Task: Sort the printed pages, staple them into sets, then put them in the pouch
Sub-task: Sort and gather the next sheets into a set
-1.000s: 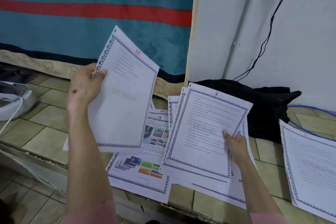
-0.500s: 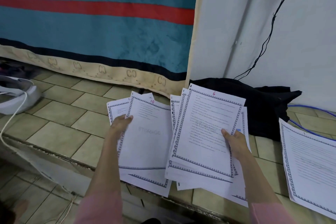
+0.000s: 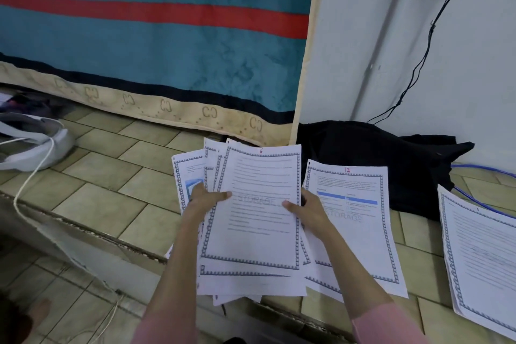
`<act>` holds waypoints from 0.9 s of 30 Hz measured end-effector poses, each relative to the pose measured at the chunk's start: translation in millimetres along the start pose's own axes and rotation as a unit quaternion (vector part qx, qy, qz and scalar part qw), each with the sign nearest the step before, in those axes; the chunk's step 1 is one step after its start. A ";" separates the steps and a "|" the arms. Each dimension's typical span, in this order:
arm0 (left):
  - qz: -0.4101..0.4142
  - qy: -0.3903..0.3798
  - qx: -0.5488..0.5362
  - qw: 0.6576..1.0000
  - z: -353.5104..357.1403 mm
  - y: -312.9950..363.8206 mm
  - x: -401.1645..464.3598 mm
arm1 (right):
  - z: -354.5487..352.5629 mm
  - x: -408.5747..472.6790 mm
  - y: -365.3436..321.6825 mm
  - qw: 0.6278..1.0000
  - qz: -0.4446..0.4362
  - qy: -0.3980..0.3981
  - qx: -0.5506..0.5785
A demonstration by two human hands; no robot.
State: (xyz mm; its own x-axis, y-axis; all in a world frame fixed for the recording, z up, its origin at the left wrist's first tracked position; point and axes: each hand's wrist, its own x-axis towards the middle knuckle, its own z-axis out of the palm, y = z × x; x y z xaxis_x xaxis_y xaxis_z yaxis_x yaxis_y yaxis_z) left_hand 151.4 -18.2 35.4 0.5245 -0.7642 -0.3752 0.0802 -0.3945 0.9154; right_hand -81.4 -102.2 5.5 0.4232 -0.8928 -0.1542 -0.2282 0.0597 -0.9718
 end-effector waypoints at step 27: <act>0.232 0.105 -0.069 0.965 -3.2 65.7 -18.8 | -7.5 14.0 -76.7 0.989 -0.147 0.005 -0.010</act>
State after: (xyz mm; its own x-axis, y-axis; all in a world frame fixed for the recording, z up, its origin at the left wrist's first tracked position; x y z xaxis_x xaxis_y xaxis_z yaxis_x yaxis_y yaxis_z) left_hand 149.6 -28.1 103.1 0.6904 -0.7160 0.1035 -0.0997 0.0475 0.9939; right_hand -64.6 -122.7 79.2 0.4645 -0.8751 0.1357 -0.1149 -0.2115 -0.9706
